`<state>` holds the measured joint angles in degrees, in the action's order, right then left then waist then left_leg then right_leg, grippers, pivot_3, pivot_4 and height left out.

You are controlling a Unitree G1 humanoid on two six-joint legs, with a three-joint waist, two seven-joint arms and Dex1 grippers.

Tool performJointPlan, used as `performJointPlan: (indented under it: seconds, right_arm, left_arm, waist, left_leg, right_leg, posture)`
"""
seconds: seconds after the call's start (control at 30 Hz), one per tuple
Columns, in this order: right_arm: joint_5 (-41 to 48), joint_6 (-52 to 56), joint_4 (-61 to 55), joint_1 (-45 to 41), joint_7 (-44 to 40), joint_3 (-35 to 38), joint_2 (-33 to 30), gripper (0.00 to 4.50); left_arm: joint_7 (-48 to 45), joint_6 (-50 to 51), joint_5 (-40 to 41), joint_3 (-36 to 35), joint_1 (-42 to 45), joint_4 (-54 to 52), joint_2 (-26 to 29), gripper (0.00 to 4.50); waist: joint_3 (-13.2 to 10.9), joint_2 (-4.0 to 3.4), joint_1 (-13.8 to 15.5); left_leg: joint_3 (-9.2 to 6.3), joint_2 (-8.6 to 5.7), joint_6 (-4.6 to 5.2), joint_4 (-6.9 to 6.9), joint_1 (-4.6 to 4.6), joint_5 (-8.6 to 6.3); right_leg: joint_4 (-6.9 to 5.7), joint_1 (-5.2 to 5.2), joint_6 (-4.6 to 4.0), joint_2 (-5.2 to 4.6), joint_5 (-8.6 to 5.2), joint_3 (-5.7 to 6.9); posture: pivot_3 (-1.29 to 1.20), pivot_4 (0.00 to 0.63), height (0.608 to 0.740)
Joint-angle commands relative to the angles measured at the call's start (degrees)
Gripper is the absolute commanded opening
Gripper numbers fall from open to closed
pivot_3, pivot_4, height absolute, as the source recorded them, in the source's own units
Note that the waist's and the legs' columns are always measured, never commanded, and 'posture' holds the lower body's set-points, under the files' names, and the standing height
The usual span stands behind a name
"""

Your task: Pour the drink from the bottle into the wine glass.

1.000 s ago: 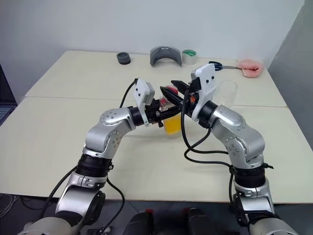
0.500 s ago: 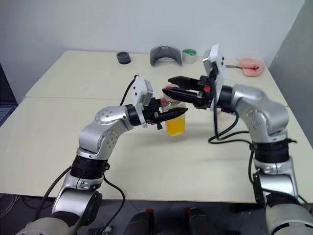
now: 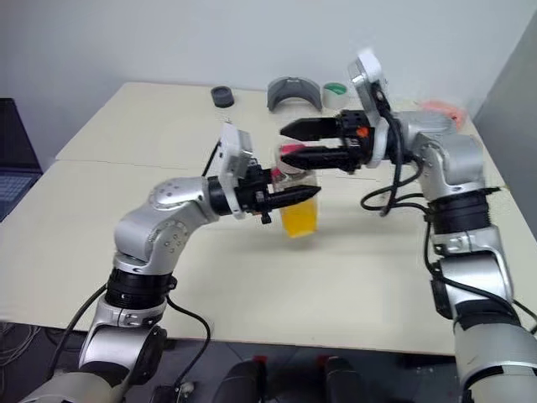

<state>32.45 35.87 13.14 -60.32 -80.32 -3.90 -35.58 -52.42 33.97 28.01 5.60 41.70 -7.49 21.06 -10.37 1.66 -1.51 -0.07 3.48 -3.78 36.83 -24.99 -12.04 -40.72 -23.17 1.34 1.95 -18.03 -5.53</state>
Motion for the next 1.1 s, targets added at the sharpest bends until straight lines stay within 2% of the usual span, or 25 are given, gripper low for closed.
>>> performJointPlan:
  seconds: [0.03, 0.1, 0.17, 0.23, 0.3, 0.4, 0.53, 0.8, 0.9, 1.1]
  right_arm:
    - [4.89, 8.79, -13.12, 5.75, 6.26, 7.05, -5.23, 4.36]
    - [9.14, 14.18, -23.23, 11.28, 15.89, 12.36, -4.05, 4.48]
    - [9.99, 16.99, -31.91, 15.81, 26.07, 14.67, -0.84, 4.48]
    - [11.03, 19.52, -39.23, 19.00, 38.04, 16.34, 5.48, 4.48]
    - [8.91, 20.05, -45.50, 21.11, 48.95, 15.22, 11.88, 4.48]
    - [7.64, 21.16, -50.44, 21.84, 59.72, 12.48, 19.14, 4.48]
    - [6.00, 20.33, -51.12, 21.71, 66.49, 9.73, 23.97, 4.48]
    - [6.58, 18.56, -49.24, 22.15, 66.71, 9.22, 22.13, 4.48]
    - [6.86, 17.88, -48.76, 22.43, 65.82, 9.01, 21.11, 3.95]
    - [7.49, 16.78, -47.86, 22.41, 63.69, 8.48, 19.10, 1.88]
  left_arm:
    - [0.11, -2.50, 0.40, -1.63, 0.10, -2.11, 0.64, 1.74]
    - [0.07, -3.10, 0.35, -1.70, -0.08, -1.40, 0.80, 1.74]
    - [0.16, -3.62, 0.26, -1.71, 0.15, -0.59, 0.74, 1.74]
    - [0.25, -4.23, 0.03, -1.63, 0.76, 0.51, 0.49, 1.74]
    - [0.32, -5.11, -0.46, -1.44, 1.49, 1.91, 0.05, 1.74]
    - [0.66, -5.89, -0.81, -1.12, 2.11, 2.97, -0.85, 1.74]
    - [0.83, -5.86, -0.77, -0.59, 1.94, 2.43, -1.86, 1.74]
    - [1.06, -5.88, -0.95, -0.80, 1.55, 2.16, -1.93, 1.74]
    - [1.50, -5.55, -0.83, -0.81, 0.89, 1.23, -1.91, 1.74]
    - [2.31, -5.25, -0.61, -0.76, 0.46, 0.48, -1.77, 1.74]
  waist:
    - [-0.01, -0.02, -0.02]
    - [-0.02, -0.03, -0.19]
    - [-0.02, -0.05, -0.73]
    - [-0.02, -0.05, -1.52]
    - [-0.02, -0.07, -1.90]
    - [-0.03, -0.08, -1.88]
    - [-0.03, -0.07, -1.73]
    - [-0.03, -0.08, -1.72]
    - [-0.03, -0.08, -1.73]
    - [-0.03, -0.07, -1.74]
  left_leg:
    - [0.03, 0.01, 0.00, 0.00, 0.00, 0.00]
    - [0.05, 0.05, 0.00, -0.04, 0.00, 0.00]
    - [0.06, 0.11, 0.00, -0.06, 0.04, 0.00]
    - [-0.01, 0.16, 0.00, -0.06, 0.12, 0.00]
    - [-0.08, 0.17, -0.01, -0.06, 0.17, 0.01]
    - [-0.12, 0.15, -0.03, -0.03, 0.17, 0.02]
    - [-0.08, 0.11, -0.03, 0.01, 0.11, 0.02]
    - [-0.07, 0.11, -0.02, -0.02, 0.10, 0.02]
    - [-0.07, 0.11, -0.02, -0.02, 0.10, 0.02]
    - [-0.08, 0.12, -0.02, -0.03, 0.10, 0.02]
  right_leg:
    - [-0.01, 0.00, 0.00, 0.00, 0.00, -0.02]
    - [-0.02, -0.01, -0.01, 0.01, -0.01, -0.03]
    - [-0.07, -0.03, -0.03, 0.07, -0.02, -0.08]
    - [-0.17, -0.03, -0.02, 0.20, -0.02, -0.15]
    - [-0.30, -0.02, 0.00, 0.25, -0.03, -0.12]
    - [-0.34, -0.03, 0.23, 0.27, -0.15, -0.09]
    - [-0.26, -0.02, 0.21, 0.21, -0.14, -0.11]
    - [-0.20, -0.02, 0.00, 0.22, -0.02, -0.10]
    - [-0.20, -0.02, 0.01, 0.22, -0.03, -0.10]
    - [-0.20, -0.02, 0.01, 0.23, -0.03, -0.10]
  posture:
    - [0.00, 0.150, 0.740]
    - [0.00, 0.150, 0.740]
    - [0.00, 0.150, 0.740]
    - [0.00, 0.150, 0.740]
    - [0.00, 0.150, 0.740]
    - [0.00, 0.150, 0.740]
    - [0.00, 0.150, 0.740]
    - [0.00, 0.150, 0.740]
    - [0.00, 0.150, 0.740]
    - [0.00, 0.150, 0.740]
